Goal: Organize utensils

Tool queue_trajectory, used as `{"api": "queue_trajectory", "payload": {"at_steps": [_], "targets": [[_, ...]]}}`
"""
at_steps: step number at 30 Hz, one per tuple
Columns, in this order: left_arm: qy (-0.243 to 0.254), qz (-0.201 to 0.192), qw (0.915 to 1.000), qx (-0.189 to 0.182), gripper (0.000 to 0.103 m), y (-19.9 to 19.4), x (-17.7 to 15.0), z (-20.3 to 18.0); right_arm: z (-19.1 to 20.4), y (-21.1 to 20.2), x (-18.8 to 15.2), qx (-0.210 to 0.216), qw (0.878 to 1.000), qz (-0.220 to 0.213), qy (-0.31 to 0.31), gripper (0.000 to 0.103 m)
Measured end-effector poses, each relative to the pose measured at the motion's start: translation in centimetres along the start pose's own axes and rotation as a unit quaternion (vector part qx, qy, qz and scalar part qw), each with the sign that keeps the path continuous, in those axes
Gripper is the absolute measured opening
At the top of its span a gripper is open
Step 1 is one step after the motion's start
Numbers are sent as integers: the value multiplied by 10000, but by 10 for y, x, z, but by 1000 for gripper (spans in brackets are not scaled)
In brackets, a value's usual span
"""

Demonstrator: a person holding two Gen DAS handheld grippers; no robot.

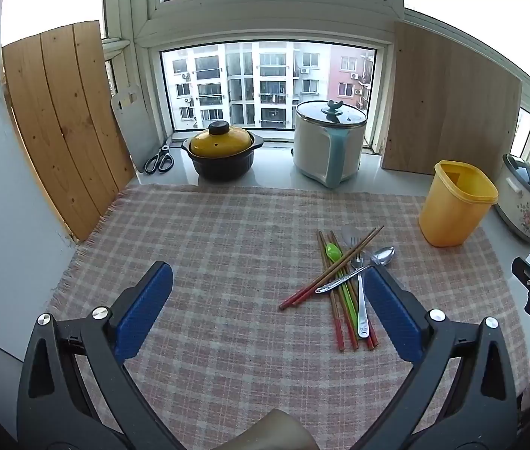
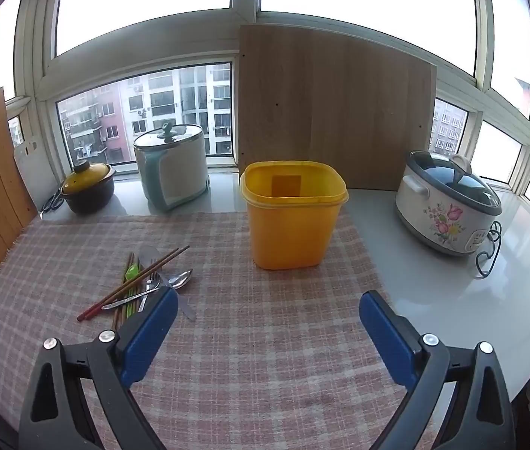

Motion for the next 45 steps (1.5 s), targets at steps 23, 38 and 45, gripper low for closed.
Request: {"api": "queue_trajectory", "payload": {"at_steps": [23, 38, 45], "targets": [[-12, 8, 10000, -22, 103, -2, 3, -4, -3, -1, -1, -59, 10000, 21, -13, 99], [-20, 6, 10000, -34, 103, -3, 4, -4, -4, 0, -1, -70, 10000, 39, -25, 99], [-15, 22, 10000, -42, 103, -2, 7, -6, -3, 0, -1, -102, 9999, 34, -36, 99]]}}
Point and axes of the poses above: each gripper's, at about its wrist camera, not at the fingertips, and y roughly the way its jaws point, z to its left, x to its top, the point moved 9 cm from there along y, roughly the way its jaws point, and after that the axes turned 5 degrees about x, right-handed, at the moved point
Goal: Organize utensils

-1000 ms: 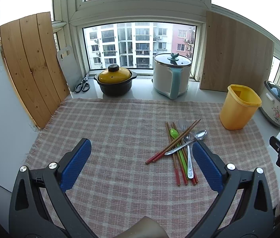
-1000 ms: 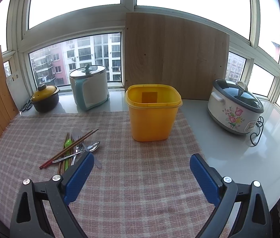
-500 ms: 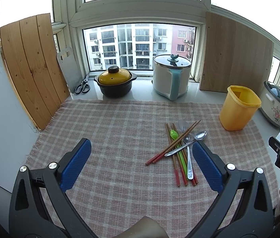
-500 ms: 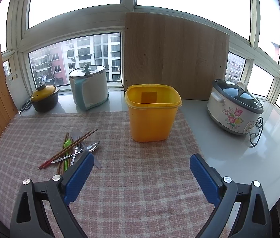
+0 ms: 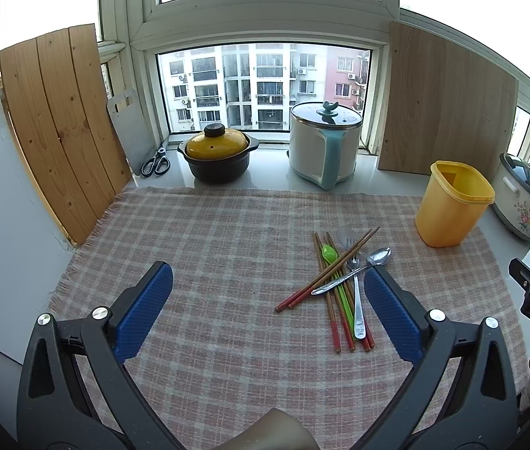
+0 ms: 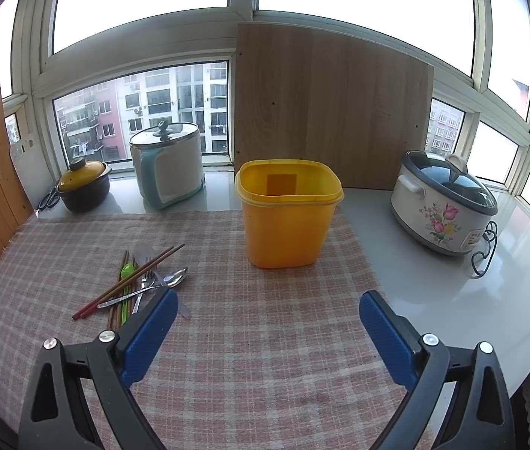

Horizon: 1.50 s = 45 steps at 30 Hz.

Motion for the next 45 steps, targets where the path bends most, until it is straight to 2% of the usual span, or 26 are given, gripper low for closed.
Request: {"api": "queue_trajectory", "payload": {"at_steps": [30, 35, 39, 43, 45], "targets": [[68, 90, 9999, -46, 103, 11, -11, -6, -2, 11, -6, -146, 9999, 66, 11, 99], [267, 311, 9989, -231, 103, 29, -22, -8, 2, 15, -5, -114, 9999, 57, -63, 99], [520, 496, 9971, -239, 103, 46, -31, -11, 4, 21, -6, -74, 9999, 97, -79, 99], [537, 795, 9935, -605, 103, 67, -42, -10, 2, 32, -10, 19, 9997, 213, -77, 99], [505, 825, 9932, -653, 103, 76, -45, -6, 2, 39, -14, 107, 9996, 243, -129, 99]]}}
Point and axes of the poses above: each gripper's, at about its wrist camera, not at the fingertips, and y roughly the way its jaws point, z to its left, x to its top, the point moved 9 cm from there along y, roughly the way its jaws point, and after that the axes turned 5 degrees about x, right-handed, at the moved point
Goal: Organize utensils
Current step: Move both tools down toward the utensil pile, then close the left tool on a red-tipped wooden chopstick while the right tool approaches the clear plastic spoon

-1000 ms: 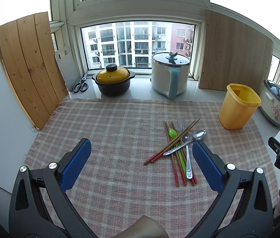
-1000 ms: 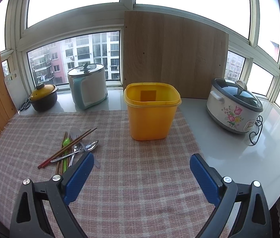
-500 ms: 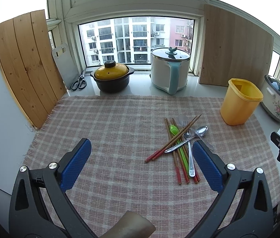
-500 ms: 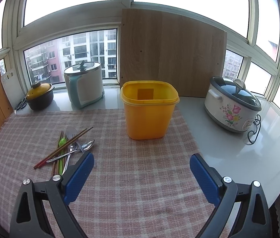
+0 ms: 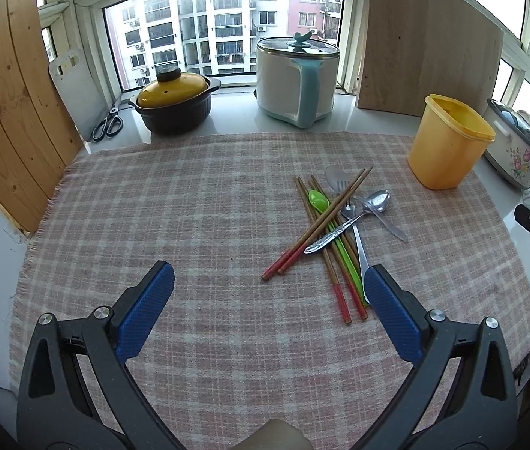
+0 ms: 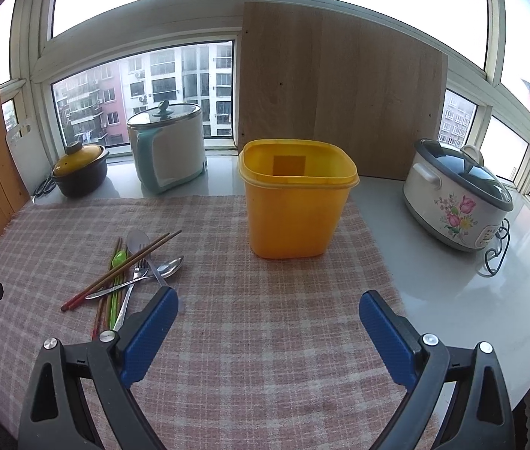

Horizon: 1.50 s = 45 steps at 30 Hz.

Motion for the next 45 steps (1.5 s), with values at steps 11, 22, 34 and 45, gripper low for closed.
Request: {"api": "queue_trajectory", "payload": {"at_steps": [11, 22, 34, 45], "targets": [[263, 173, 9993, 202, 45, 56, 3, 3, 17, 43, -10, 617, 9969, 375, -323, 76], [357, 588, 9969, -380, 32, 96, 21, -19, 63, 87, 1, 1350, 9816, 848, -1052, 68], [668, 1146, 9848, -1125, 32, 126, 25, -52, 113, 145, -2, 1934, 9554, 1615, -1540, 51], [852, 1468, 9756, -1395, 9, 157, 30, -76, 136, 174, -4, 2186, 9430, 2024, -1485, 41]]}}
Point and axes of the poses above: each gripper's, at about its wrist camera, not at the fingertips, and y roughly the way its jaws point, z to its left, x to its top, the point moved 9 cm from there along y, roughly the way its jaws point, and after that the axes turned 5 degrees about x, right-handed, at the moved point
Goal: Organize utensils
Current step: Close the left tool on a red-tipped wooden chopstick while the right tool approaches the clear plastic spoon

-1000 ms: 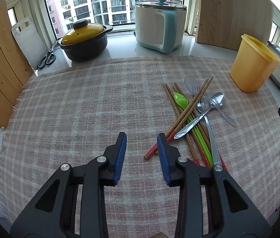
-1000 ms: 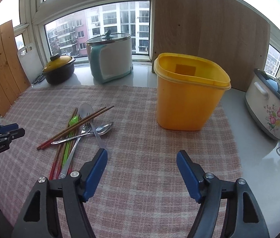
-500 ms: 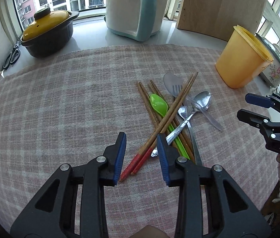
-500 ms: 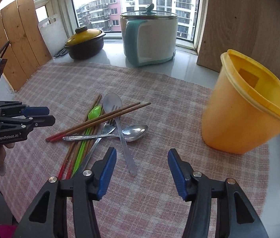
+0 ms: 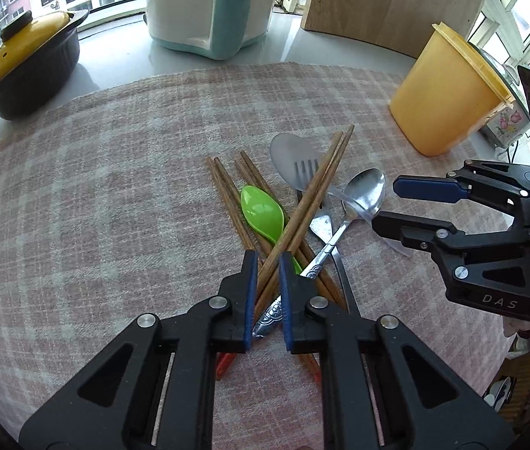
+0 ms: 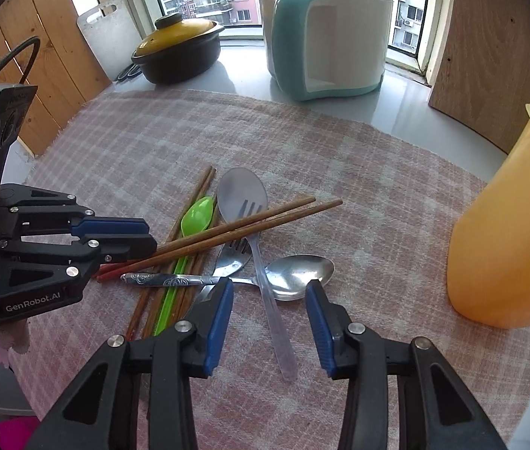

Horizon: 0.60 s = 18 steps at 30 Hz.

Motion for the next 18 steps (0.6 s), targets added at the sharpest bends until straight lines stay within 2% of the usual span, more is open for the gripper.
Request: {"api": "queue_trajectory", "payload": {"at_steps": [10, 18], "targets": [[325, -15, 9992, 218, 8, 13, 6, -4, -1, 19, 6, 98, 9997, 209, 59, 38], [547, 123, 9982, 205, 8, 18, 9, -8, -6, 31, 7, 169, 9993, 317, 112, 38]]}}
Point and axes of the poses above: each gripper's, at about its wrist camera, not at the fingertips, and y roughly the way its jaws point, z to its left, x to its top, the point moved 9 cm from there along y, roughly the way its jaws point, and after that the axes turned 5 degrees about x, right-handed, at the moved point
